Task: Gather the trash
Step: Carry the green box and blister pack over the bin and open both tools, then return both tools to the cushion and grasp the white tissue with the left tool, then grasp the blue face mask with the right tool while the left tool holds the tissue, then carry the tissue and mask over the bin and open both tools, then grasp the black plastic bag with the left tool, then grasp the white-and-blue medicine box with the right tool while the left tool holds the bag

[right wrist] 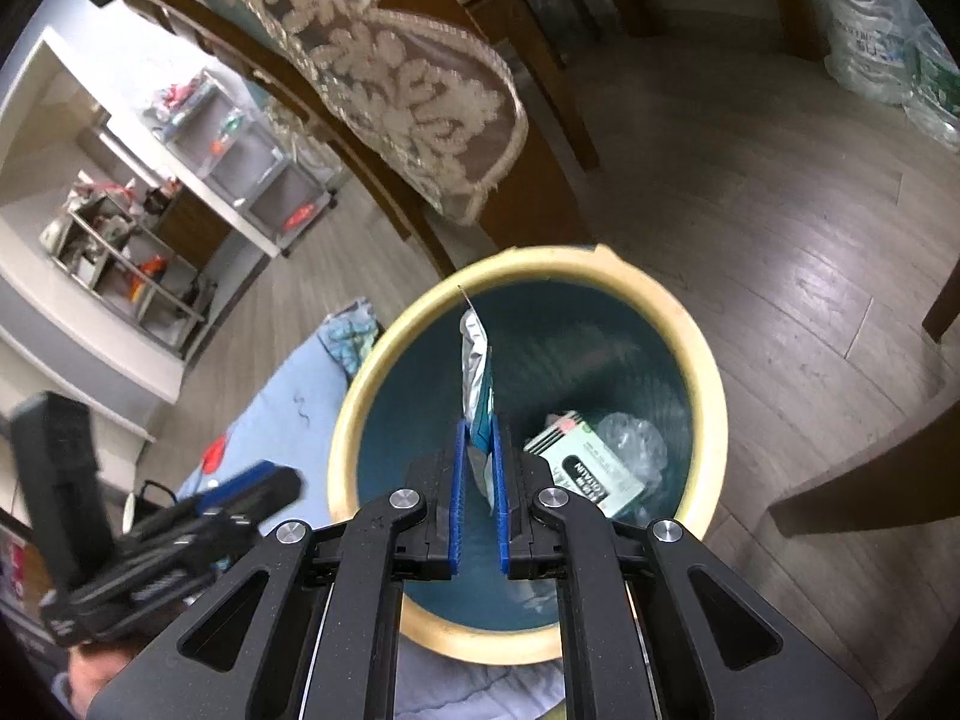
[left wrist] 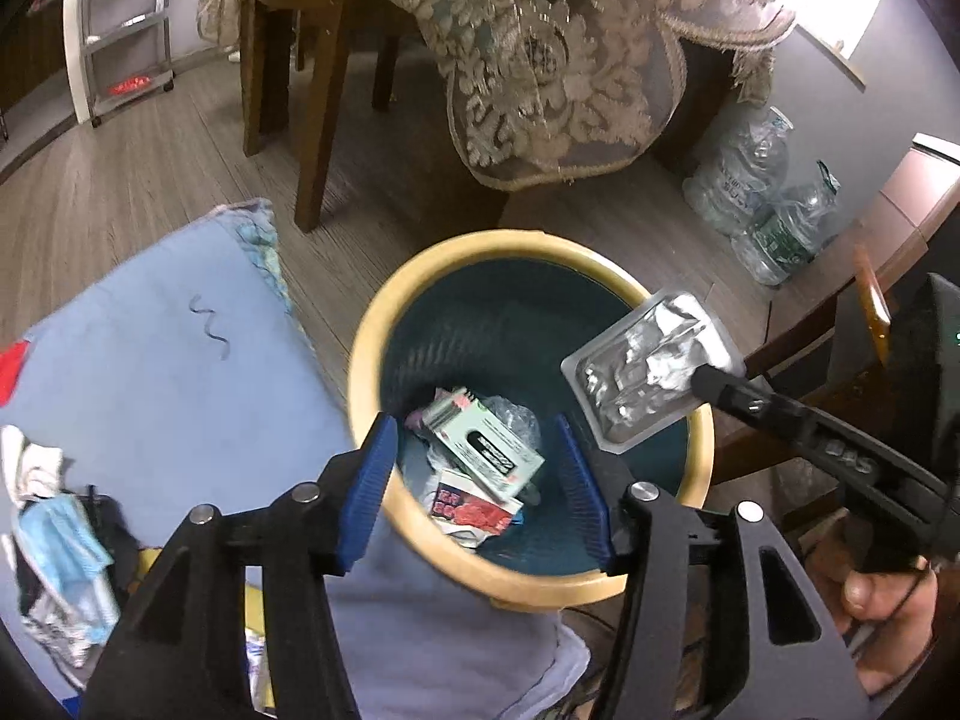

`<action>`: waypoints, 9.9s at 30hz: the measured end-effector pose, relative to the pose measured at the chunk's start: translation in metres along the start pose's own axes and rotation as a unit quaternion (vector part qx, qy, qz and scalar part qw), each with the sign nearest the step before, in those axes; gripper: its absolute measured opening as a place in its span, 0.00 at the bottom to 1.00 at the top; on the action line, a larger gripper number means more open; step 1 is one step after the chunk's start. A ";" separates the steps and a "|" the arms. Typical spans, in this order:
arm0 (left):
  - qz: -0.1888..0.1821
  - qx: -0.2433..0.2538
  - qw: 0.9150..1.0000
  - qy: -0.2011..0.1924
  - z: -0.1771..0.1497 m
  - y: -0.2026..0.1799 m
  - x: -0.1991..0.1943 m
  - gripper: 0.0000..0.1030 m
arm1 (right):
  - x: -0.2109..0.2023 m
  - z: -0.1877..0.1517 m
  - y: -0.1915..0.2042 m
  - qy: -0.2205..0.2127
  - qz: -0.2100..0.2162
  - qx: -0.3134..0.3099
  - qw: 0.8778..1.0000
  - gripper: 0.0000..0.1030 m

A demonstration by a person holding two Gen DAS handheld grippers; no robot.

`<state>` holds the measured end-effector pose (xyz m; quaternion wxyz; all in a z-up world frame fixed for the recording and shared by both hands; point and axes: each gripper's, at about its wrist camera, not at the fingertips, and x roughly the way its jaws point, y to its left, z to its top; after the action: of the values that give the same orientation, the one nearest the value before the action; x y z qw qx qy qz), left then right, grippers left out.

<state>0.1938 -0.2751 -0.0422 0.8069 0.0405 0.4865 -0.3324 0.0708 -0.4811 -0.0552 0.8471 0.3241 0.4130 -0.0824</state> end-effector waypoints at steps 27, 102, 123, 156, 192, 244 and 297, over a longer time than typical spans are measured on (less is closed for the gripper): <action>0.116 -0.105 0.984 -0.087 -0.053 0.159 -0.144 0.69 | 0.014 -0.016 0.061 0.005 -0.013 -0.075 0.997 0.60; 0.118 -0.181 0.968 -0.125 -0.081 0.207 -0.196 0.09 | 0.073 -0.096 0.246 0.105 0.166 -0.270 0.943 0.14; 0.088 -0.108 0.985 -0.106 -0.053 0.137 -0.159 0.09 | -0.013 -0.050 0.157 0.021 0.117 -0.216 0.969 0.14; 0.020 0.019 1.000 -0.014 -0.006 -0.016 -0.001 0.10 | -0.048 0.000 0.034 -0.063 0.021 -0.058 0.996 0.14; 0.050 -0.045 0.996 -0.058 -0.018 0.060 -0.063 0.76 | -0.006 -0.009 0.040 -0.004 0.000 -0.065 0.998 0.63; 0.083 -0.207 0.971 -0.091 -0.075 0.217 -0.145 0.13 | 0.067 -0.108 0.180 0.137 0.060 -0.261 0.954 0.67; 0.074 -0.228 0.965 -0.110 -0.090 0.231 -0.163 0.13 | 0.129 -0.159 0.211 0.181 0.005 -0.355 0.917 0.32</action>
<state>0.2087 0.0203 -0.0170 0.8656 -0.1451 0.4536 -0.1549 0.1371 -0.2025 -0.1226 0.8178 0.0130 0.5596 0.1337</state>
